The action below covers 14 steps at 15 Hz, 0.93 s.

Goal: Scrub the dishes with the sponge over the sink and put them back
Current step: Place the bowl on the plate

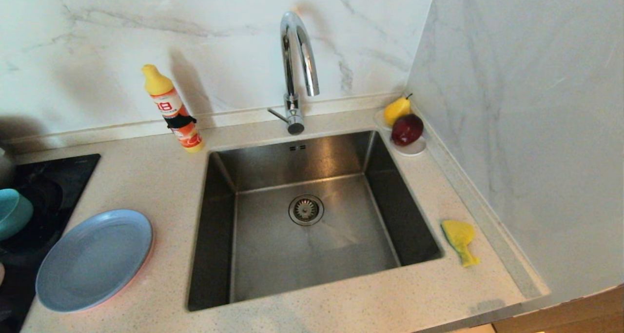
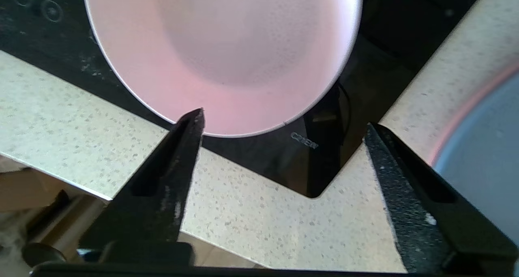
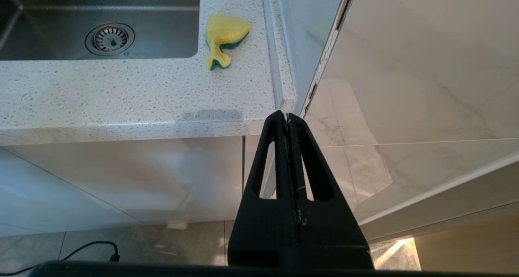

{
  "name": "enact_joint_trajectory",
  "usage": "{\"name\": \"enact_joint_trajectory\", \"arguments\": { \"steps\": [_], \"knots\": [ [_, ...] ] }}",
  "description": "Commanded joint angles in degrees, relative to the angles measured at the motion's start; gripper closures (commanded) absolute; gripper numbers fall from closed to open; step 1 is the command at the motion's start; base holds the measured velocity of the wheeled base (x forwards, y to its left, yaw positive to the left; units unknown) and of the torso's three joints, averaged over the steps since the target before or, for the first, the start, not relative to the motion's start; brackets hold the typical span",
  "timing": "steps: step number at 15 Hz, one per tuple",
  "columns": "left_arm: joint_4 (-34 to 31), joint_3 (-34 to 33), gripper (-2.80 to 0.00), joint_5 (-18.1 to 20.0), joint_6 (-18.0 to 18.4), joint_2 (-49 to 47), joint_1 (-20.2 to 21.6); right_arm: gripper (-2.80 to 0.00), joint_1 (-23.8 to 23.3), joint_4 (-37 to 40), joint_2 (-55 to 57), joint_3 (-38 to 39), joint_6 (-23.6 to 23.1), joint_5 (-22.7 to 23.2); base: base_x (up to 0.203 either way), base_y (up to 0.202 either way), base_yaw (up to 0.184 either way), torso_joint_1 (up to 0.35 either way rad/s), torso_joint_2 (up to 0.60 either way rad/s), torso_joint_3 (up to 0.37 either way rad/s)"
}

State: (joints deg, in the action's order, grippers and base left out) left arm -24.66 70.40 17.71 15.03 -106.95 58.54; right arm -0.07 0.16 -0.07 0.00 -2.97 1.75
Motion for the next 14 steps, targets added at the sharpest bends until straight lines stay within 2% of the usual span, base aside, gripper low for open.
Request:
{"name": "enact_joint_trajectory", "arguments": {
  "steps": [1,11,12,14],
  "knots": [
    [0.23,-0.18,-2.80,0.22,-0.07,-2.04,0.17,0.00,-0.01,0.02,-0.01,0.00,-0.01,0.01,0.000,0.000,0.000,0.000,0.00,0.000],
    [1.46,-0.35,-2.80,0.22,-0.35,-5.11,0.17,0.00,-0.01,0.02,-0.01,0.00,-0.01,0.01,0.000,0.000,0.000,0.000,0.00,0.000],
    [1.46,-0.26,0.00,0.22,-0.35,-5.11,0.17,0.00,-0.01,0.02,-0.01,0.00,-0.01,0.01,0.000,0.000,0.000,0.000,0.00,0.000],
    [1.46,-0.09,0.00,0.22,-0.26,-5.11,0.17,0.00,0.06,0.02,-0.01,0.00,-0.01,0.01,0.000,0.000,0.000,0.000,0.00,0.000]
  ]
}}
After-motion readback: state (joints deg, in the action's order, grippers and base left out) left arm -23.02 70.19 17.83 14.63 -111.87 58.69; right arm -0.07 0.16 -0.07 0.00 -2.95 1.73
